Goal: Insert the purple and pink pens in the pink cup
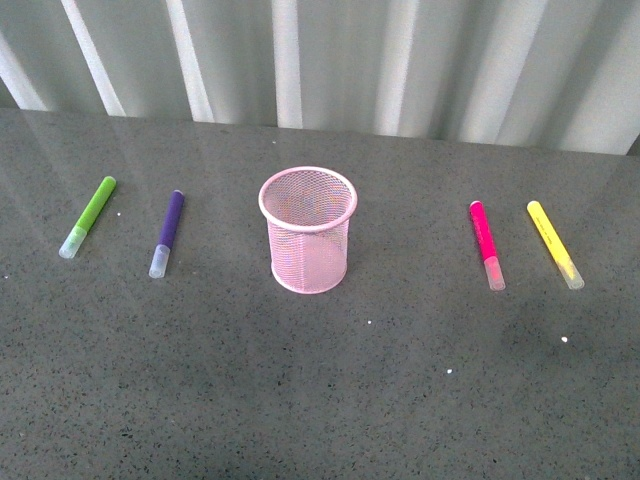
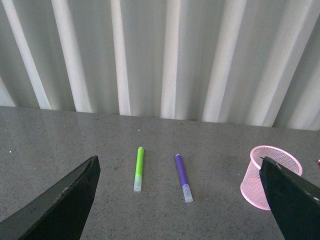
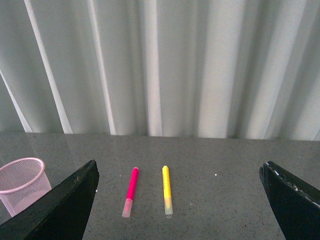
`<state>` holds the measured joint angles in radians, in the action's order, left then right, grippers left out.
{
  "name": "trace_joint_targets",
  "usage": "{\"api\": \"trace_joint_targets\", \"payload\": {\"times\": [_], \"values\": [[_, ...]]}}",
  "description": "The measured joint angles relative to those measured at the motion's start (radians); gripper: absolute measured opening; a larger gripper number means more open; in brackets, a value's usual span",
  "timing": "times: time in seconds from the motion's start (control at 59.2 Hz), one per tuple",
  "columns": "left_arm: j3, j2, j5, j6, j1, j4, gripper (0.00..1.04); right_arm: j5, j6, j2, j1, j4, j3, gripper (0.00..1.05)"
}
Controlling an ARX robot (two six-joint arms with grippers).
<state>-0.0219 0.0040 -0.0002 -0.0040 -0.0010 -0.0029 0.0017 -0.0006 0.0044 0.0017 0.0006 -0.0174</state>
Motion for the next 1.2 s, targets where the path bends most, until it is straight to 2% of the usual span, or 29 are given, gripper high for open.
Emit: {"api": "trace_joint_targets", "payload": {"times": [1.2], "values": [[0.000,0.000,0.000,0.000,0.000,0.000,0.98,0.000,0.000,0.000,0.000,0.000,0.000,0.98]]}}
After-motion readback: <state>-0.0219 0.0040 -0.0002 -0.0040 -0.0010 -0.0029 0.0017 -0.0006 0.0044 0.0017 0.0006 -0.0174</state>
